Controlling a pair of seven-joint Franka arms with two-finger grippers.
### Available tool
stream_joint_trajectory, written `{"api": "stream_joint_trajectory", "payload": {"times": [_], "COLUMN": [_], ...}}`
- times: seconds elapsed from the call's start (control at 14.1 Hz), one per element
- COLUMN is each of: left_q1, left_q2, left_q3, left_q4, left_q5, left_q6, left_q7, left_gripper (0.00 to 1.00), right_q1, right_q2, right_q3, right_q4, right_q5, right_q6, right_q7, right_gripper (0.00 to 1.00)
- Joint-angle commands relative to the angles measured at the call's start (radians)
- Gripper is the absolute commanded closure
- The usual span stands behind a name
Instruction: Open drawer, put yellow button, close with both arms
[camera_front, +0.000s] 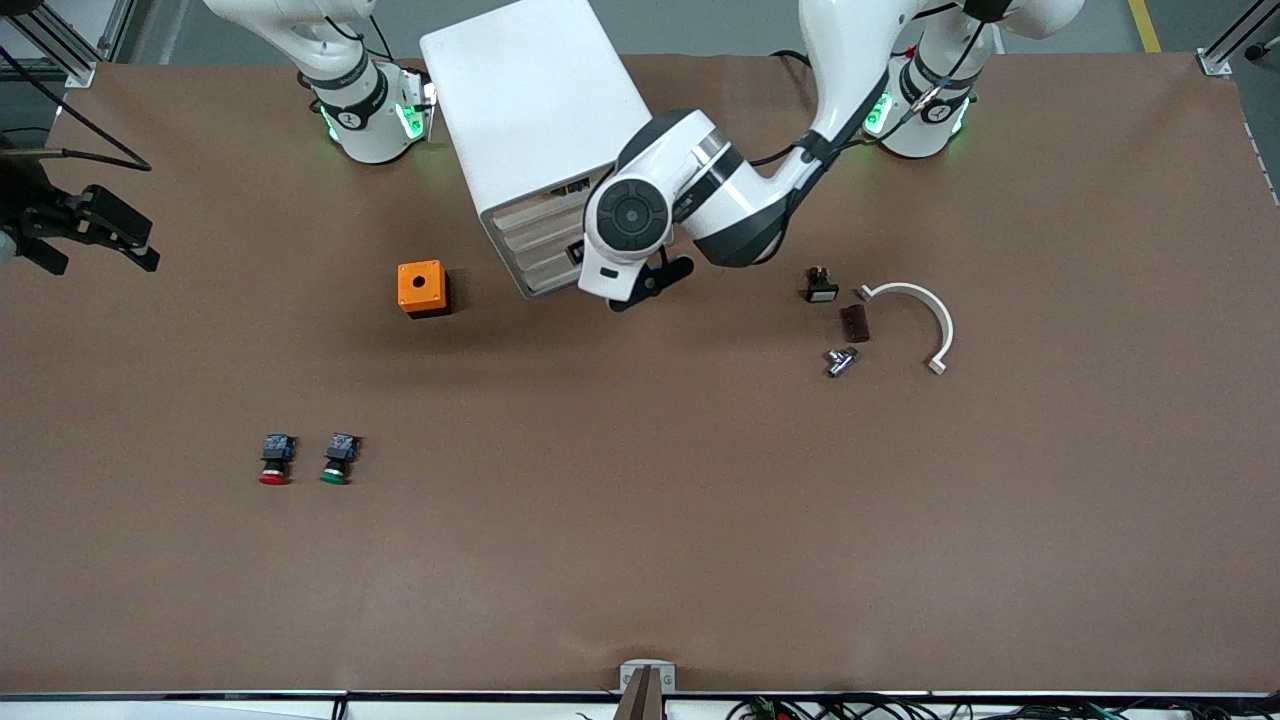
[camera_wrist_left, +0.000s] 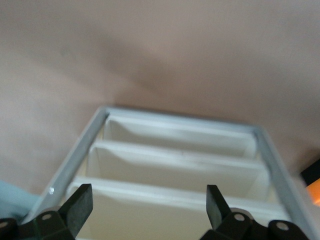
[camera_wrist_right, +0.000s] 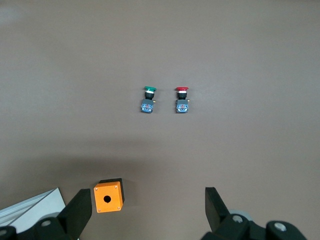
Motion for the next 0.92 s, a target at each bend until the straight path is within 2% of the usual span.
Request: {"api": "stream_joint_trajectory", "payload": {"times": [0.0,0.35,0.5,0.85], "left_q1": [0.095,0.273,0.327,0.473], "left_q2": [-0.026,-0.173,-0.226,-0.329], "left_q3": [-0.001,0.003,-0.001,-0.001], "left_q4": [0.041,0.047,0.046,0.041], "left_q5": [0.028,0.040,0.123,0.166], "left_q6": [-0.006,-0.109,-0.129,-0.346], "left_q7": [0.018,0.226,0.283,0.544], "left_gripper": [0.00,0.00,0.00,0.00], "right_q1": [-0.018,-0.018,-0.022,-0.041], "right_q2": [-0.020,-0.022,-0.020,-0.019], "right_q3": [0.009,0.009,0.009,0.009], "right_q4": [-0.018,-0.020,-0.014,-0.001], "right_q5": [-0.006,-0.003,-0.002,0.000], "right_q6": [0.008,0.009,0.008,0.011], "right_q7": [-0.008,0.003,-0.008,-0.009], "right_gripper": [0.00,0.00,0.00,0.00]}}
